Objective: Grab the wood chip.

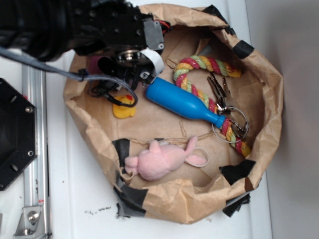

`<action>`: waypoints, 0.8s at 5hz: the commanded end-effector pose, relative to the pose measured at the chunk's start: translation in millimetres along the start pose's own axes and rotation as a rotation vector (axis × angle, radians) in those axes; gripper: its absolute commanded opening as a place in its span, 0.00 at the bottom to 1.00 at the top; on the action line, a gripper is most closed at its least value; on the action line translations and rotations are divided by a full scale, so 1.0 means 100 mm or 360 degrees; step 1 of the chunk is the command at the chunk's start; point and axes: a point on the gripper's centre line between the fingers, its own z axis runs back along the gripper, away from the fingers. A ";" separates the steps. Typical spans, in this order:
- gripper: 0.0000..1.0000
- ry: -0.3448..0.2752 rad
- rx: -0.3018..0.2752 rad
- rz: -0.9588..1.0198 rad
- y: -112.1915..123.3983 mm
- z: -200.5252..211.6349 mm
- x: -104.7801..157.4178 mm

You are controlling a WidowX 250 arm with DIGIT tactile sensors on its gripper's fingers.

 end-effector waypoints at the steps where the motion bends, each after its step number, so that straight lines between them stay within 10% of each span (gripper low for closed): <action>1: 0.00 -0.0104 0.0047 0.0273 0.05 0.90 0.42; 4: 0.00 -0.0194 -0.0151 0.0378 0.08 0.82 0.46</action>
